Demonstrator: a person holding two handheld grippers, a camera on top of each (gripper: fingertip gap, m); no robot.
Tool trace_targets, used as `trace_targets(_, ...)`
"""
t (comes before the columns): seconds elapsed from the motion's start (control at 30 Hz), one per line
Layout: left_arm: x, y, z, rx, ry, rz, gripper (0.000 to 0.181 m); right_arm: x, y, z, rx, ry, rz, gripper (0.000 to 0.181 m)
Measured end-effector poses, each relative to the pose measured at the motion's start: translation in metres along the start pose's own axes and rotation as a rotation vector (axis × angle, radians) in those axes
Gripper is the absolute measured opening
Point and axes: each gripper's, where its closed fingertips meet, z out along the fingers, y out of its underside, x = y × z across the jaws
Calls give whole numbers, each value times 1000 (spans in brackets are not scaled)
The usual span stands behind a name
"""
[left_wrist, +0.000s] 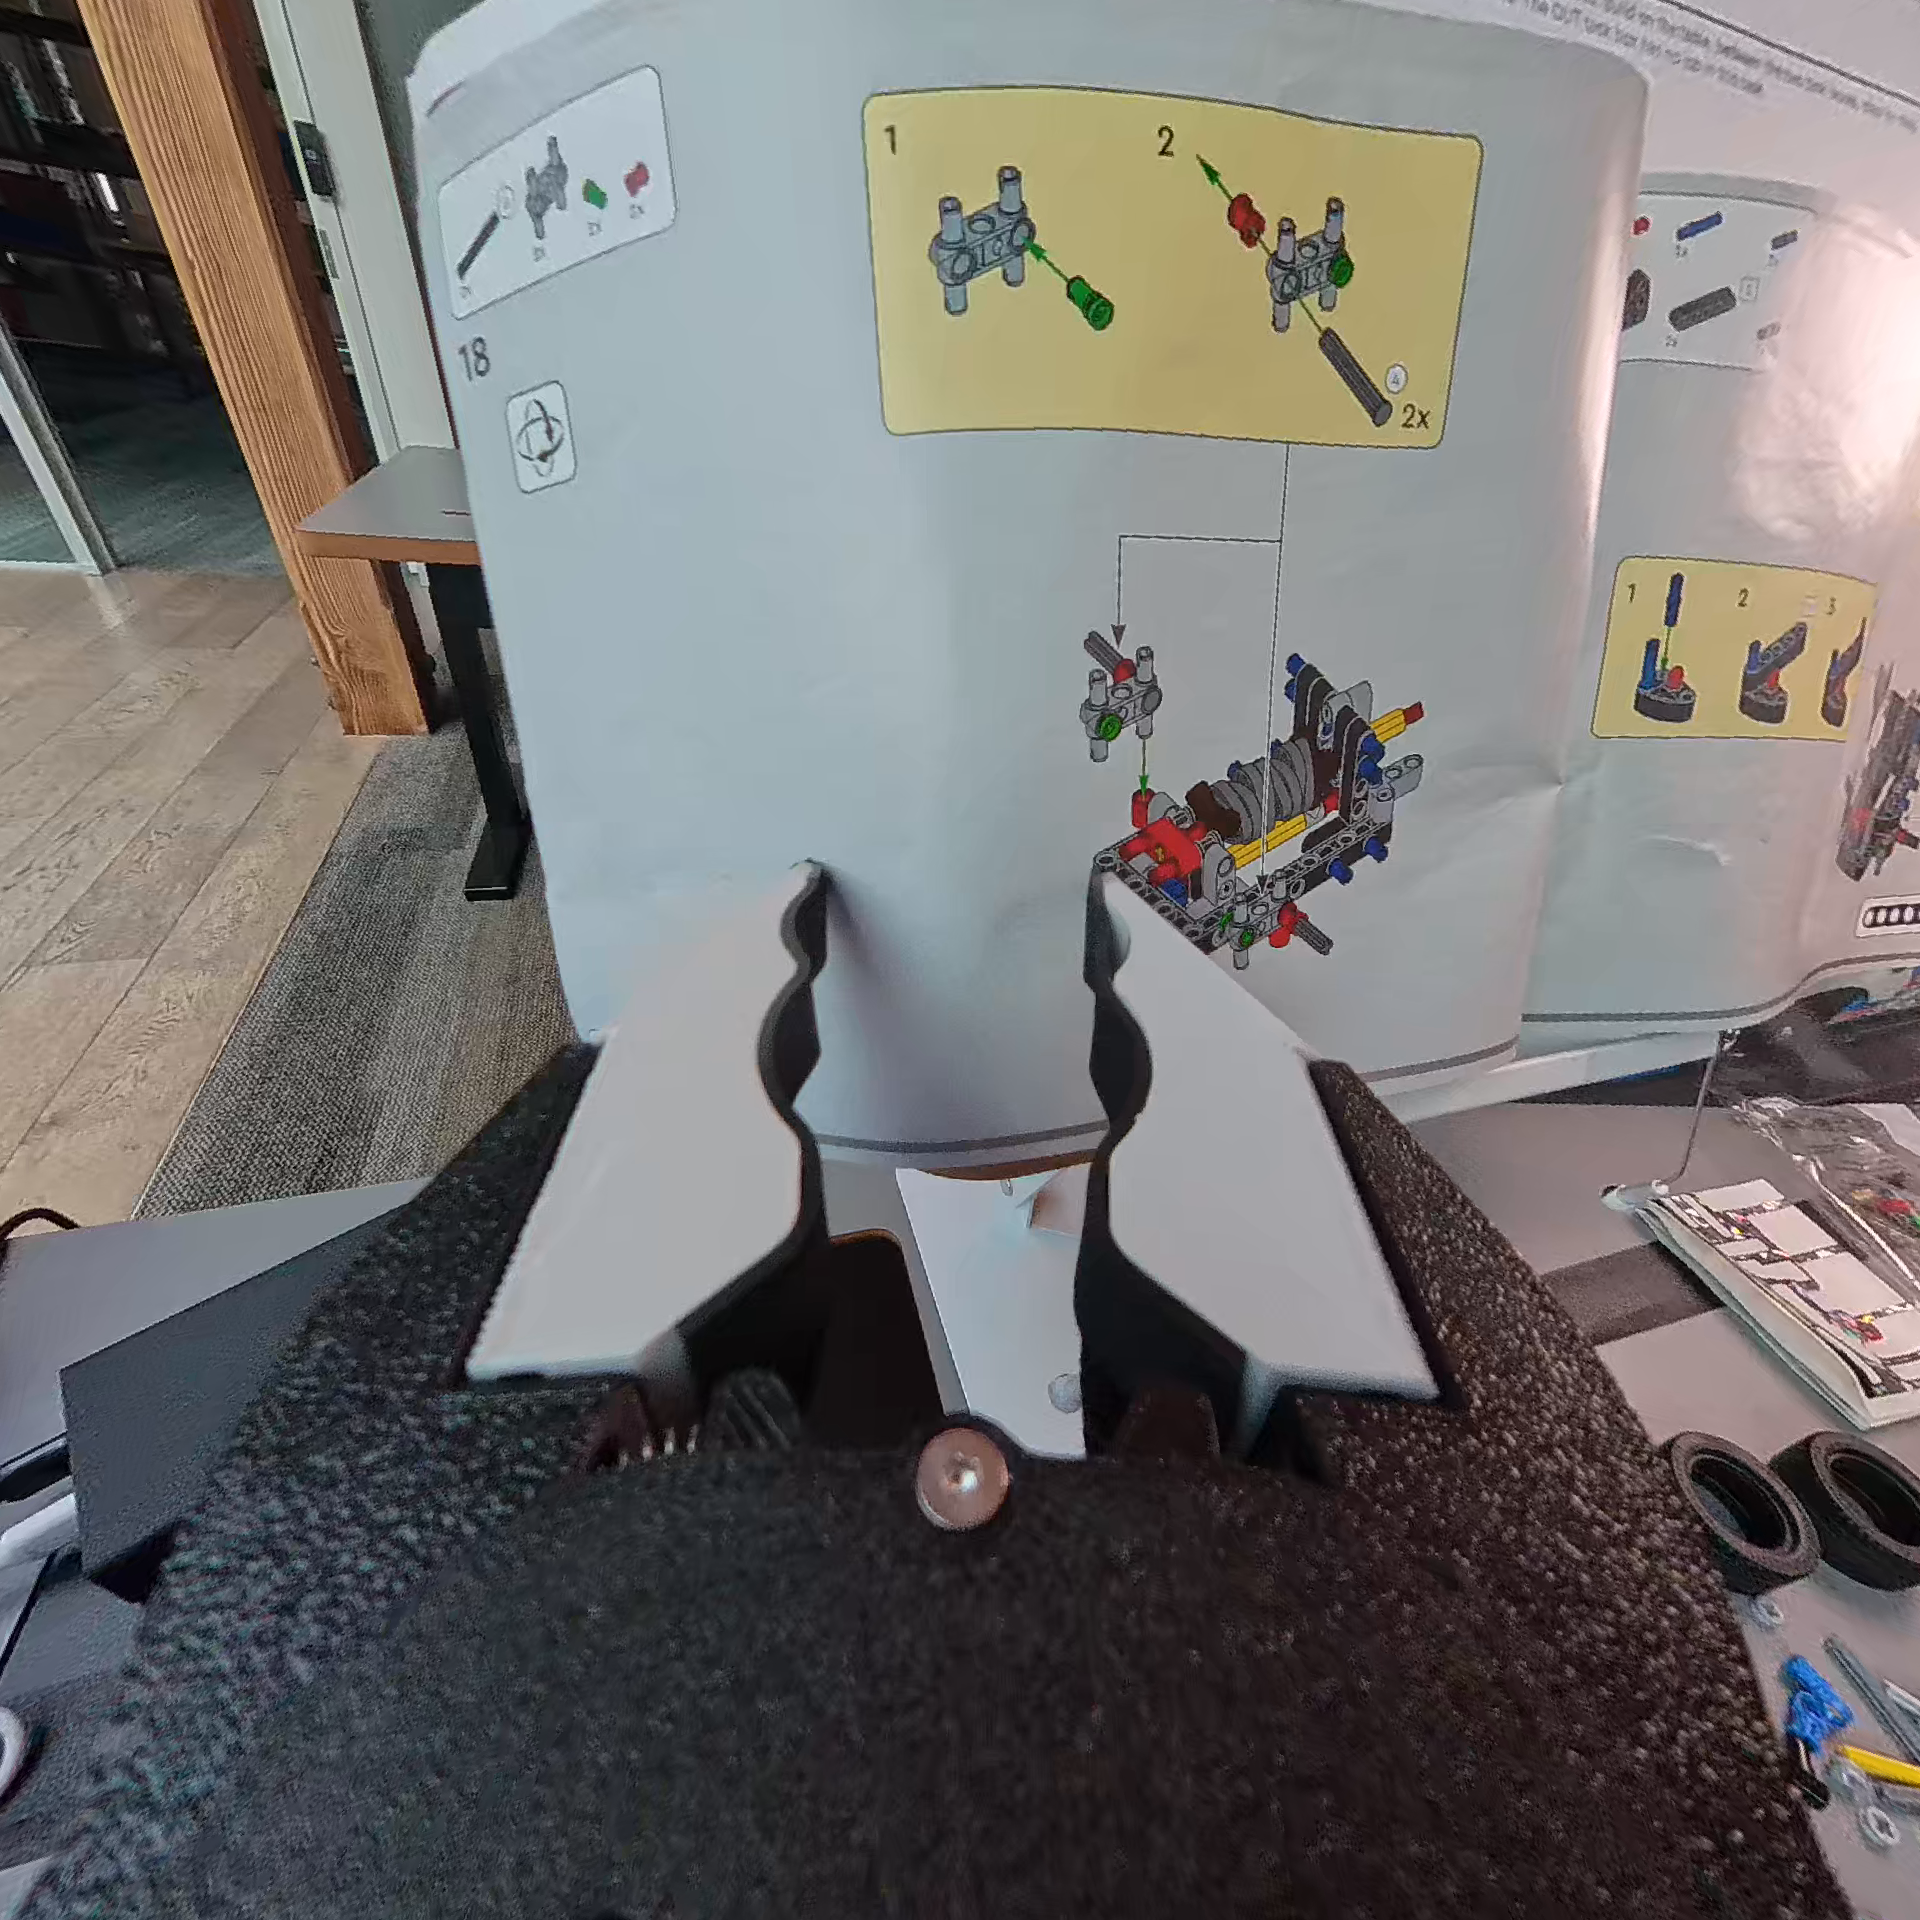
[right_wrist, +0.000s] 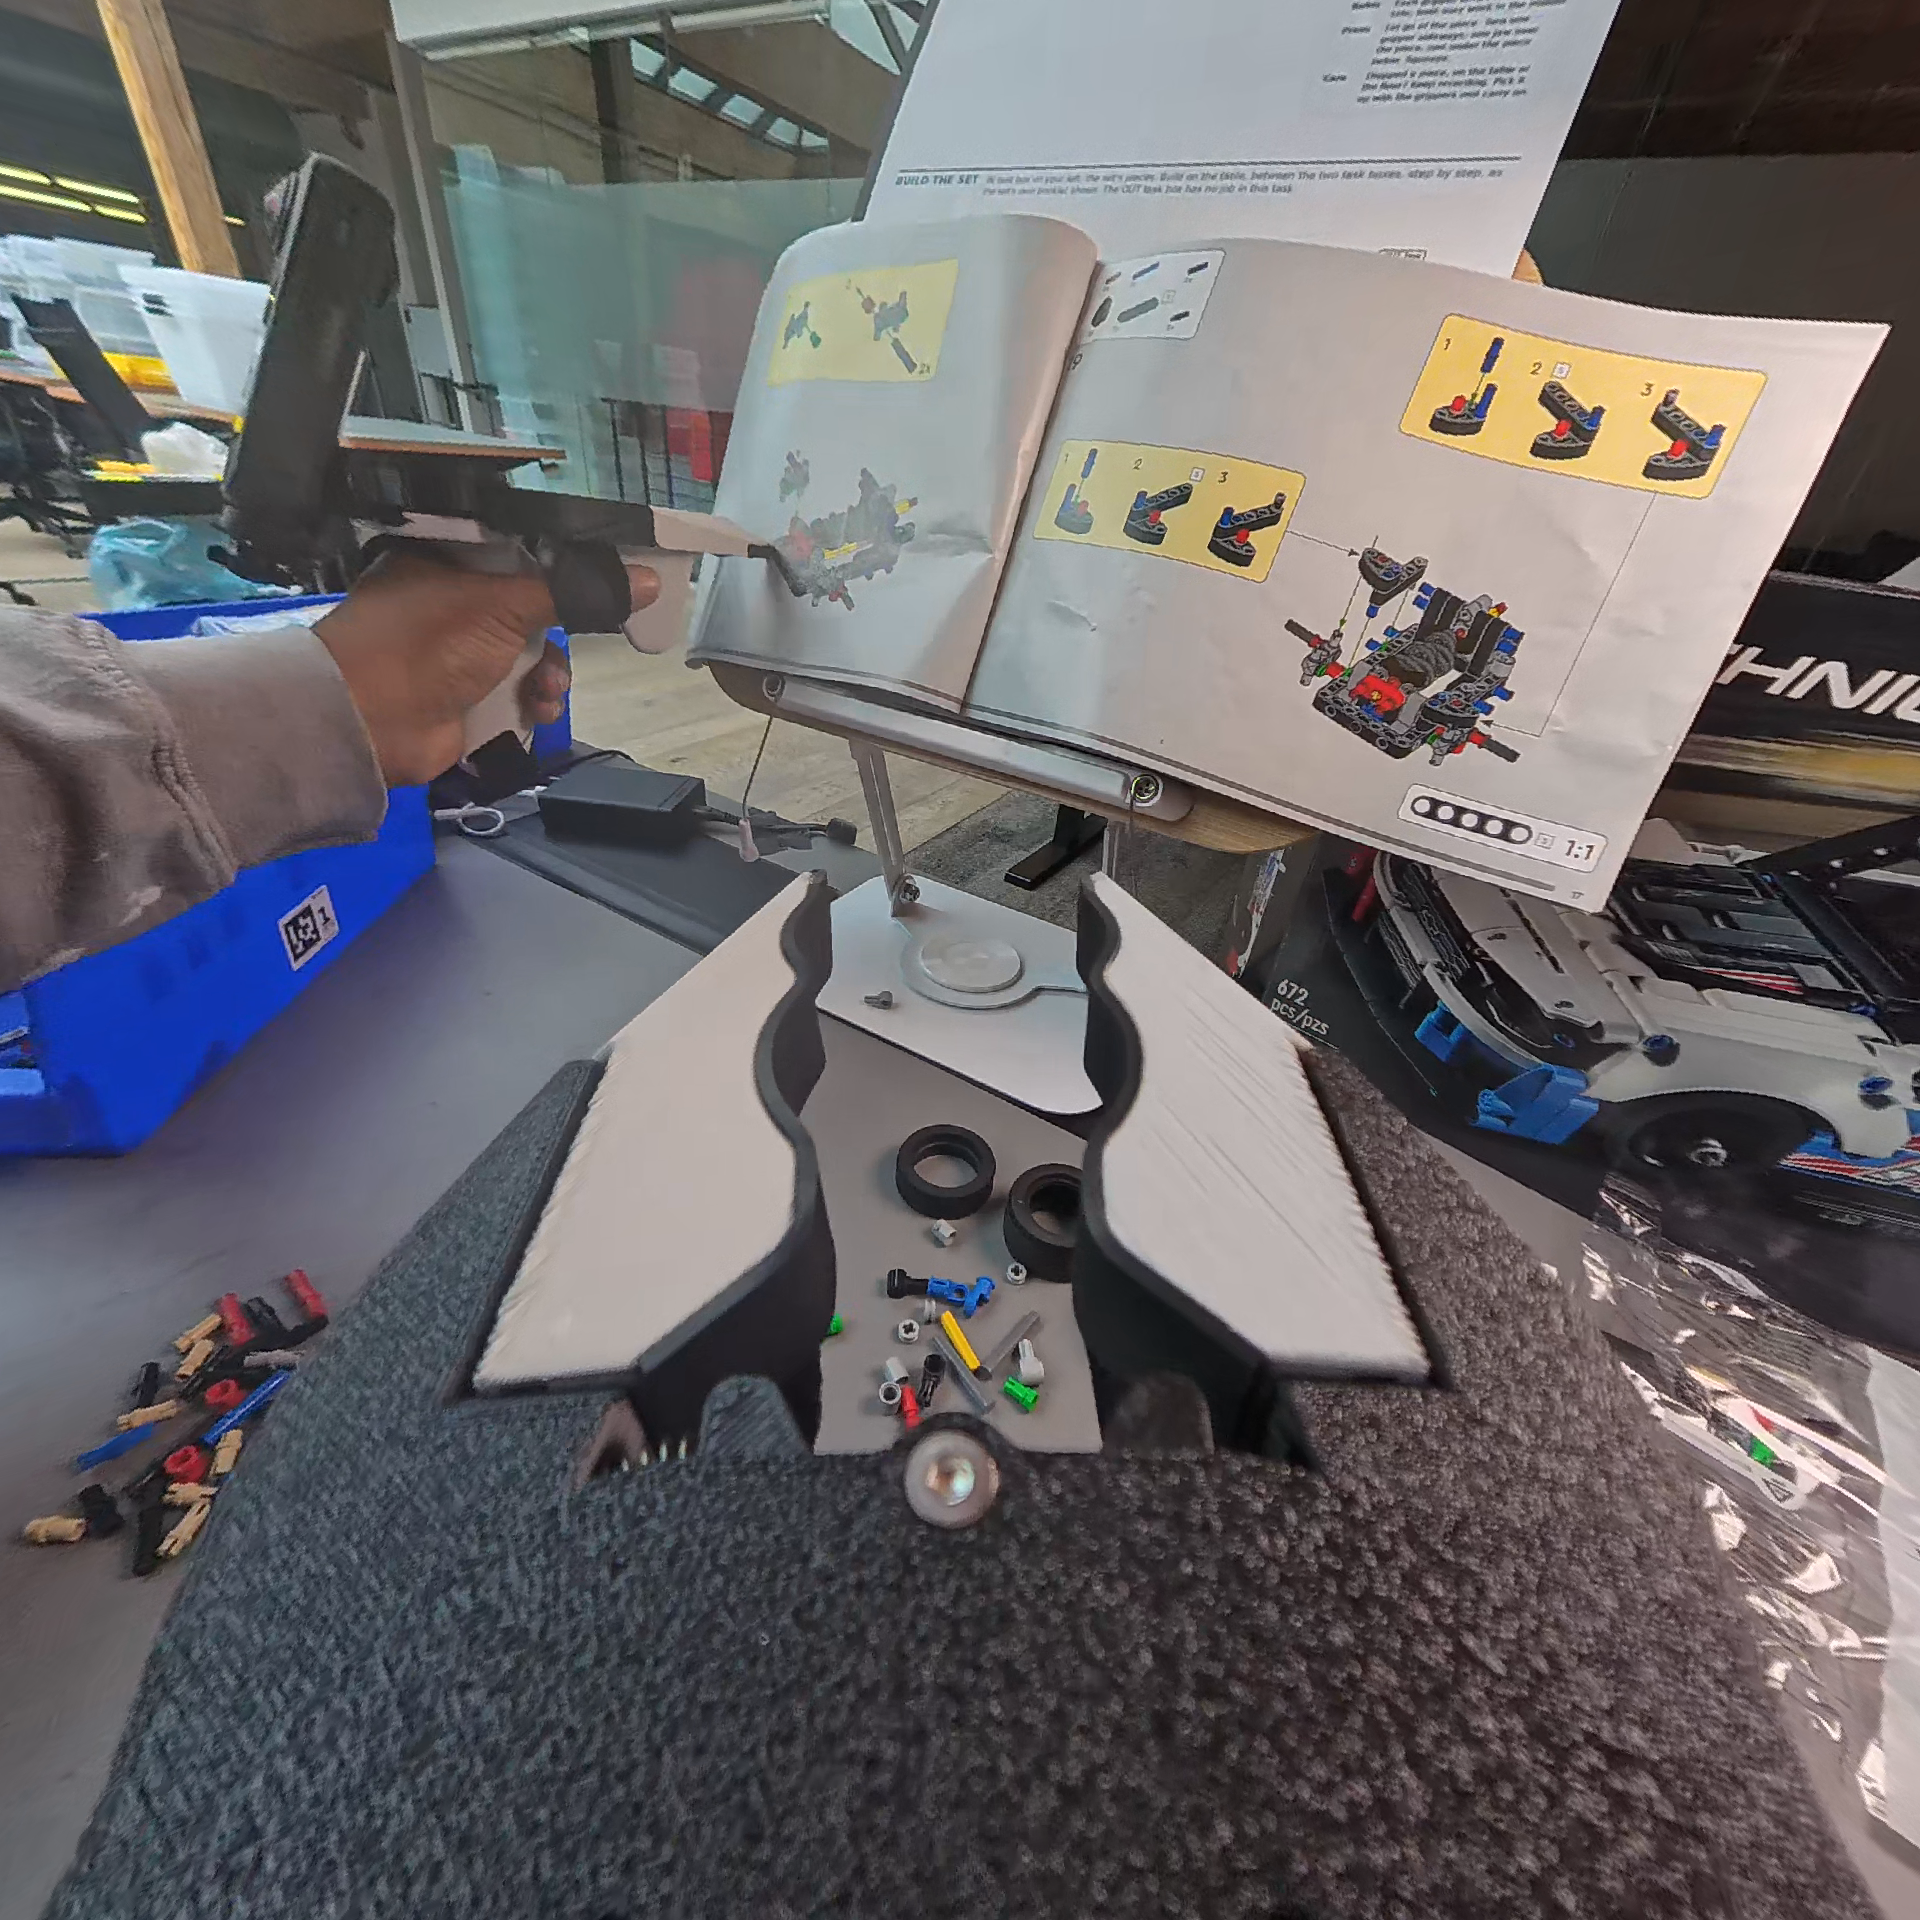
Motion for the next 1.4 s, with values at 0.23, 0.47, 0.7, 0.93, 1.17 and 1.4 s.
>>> trace_targets(0.23, 14, 9, -4, -33, 81, 6, 0, 0, 3, 1, -8, -4, 7, 47)
trace_targets(0.47, 2, -9, 4, 37, 4, -16, 103, -1, 4, 2, -10, -7, 10, 47)
trace_targets(0.7, -1, -5, 11, -10, -59, 17, 71, 0, 5, 3, -12, -6, 6, 47)
trace_targets(0.93, 2, -8, 0, 17, -62, 48, 31, -3, 8, 5, -21, -13, 6, 47)
trace_targets(1.17, 17, -15, -8, 54, -51, 64, 18, -3, 10, 5, -25, -14, 4, 47)
trace_targets(1.4, 28, -16, -20, 94, -73, 82, 26, -4, 13, 6, -34, -17, 5, 47)
